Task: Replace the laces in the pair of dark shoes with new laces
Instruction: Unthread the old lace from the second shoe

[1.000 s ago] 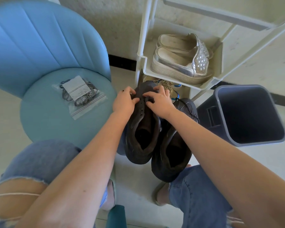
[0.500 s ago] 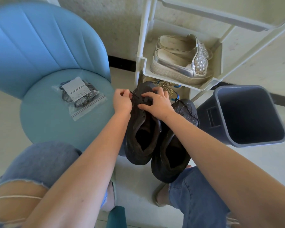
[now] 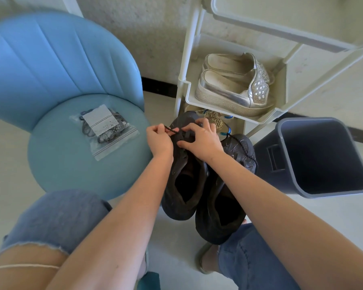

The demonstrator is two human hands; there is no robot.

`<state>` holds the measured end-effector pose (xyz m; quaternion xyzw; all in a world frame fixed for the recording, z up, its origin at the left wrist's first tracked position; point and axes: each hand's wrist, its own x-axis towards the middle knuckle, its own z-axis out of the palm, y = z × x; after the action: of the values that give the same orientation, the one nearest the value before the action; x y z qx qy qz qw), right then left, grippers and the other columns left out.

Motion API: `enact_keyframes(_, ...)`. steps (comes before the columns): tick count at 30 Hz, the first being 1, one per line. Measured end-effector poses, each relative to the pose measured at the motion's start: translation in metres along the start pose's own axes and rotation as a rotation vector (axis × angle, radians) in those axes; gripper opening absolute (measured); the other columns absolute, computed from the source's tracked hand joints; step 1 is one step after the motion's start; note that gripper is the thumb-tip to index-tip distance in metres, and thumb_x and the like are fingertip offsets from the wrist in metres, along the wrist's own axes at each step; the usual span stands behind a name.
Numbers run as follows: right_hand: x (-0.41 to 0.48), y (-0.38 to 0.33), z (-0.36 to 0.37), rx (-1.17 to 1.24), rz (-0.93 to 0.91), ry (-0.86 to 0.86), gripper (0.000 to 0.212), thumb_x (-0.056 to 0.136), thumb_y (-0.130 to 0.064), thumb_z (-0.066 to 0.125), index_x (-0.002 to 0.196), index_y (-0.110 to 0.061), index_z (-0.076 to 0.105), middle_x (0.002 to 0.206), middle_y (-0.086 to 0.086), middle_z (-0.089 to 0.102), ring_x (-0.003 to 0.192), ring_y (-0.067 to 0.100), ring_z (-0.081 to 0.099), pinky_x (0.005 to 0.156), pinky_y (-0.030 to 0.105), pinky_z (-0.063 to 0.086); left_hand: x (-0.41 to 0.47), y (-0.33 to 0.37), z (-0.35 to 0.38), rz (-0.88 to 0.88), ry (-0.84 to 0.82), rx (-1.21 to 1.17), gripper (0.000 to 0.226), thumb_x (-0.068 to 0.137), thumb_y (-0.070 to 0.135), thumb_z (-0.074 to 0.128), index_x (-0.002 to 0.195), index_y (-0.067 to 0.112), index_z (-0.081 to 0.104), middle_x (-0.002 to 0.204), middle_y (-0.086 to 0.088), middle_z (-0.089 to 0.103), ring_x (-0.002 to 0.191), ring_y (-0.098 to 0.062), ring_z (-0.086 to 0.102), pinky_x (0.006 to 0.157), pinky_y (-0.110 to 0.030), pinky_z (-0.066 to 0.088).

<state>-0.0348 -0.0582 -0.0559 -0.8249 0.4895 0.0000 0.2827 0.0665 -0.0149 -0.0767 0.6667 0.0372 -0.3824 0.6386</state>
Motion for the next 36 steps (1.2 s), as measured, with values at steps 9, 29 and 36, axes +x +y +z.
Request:
enact_keyframes(9, 0.0, -0.003, 0.003, -0.02, 0.053, 0.003, 0.05, 0.083, -0.044, 0.067, 0.13, -0.035, 0.055, 0.146, 0.003, 0.028, 0.136, 0.026, 0.021, 0.109, 0.041, 0.032, 0.003, -0.006, -0.001, 0.0, 0.034, -0.045, 0.015, 0.102, 0.008, 0.034, 0.091, 0.003, 0.043, 0.084, -0.024, 0.057, 0.047, -0.006, 0.064, 0.074, -0.032, 0.053)
enact_keyframes(29, 0.023, -0.018, -0.002, 0.036, -0.081, 0.016, 0.013, 0.088, -0.026, 0.065, 0.097, -0.02, 0.072, 0.099, -0.003, 0.065, 0.097, 0.022, 0.06, 0.078, 0.031, 0.045, -0.011, -0.005, -0.015, 0.334, -0.077, 0.347, 0.01, 0.099, 0.015, 0.045, 0.094, 0.016, 0.054, 0.088, 0.003, 0.06, 0.09, -0.017, 0.058, 0.081, -0.026, 0.045)
enact_keyframes(36, 0.025, -0.017, -0.002, -0.224, -0.285, 0.1, 0.022, 0.096, -0.033, 0.051, 0.099, -0.021, 0.069, 0.099, -0.002, 0.066, 0.099, 0.018, 0.058, 0.069, 0.029, 0.039, -0.016, -0.014, -0.027, 0.289, -0.31, 0.621, 0.065, 0.082, 0.007, 0.066, 0.14, 0.021, 0.039, 0.123, 0.003, 0.058, 0.112, -0.009, 0.053, 0.093, -0.019, 0.041)
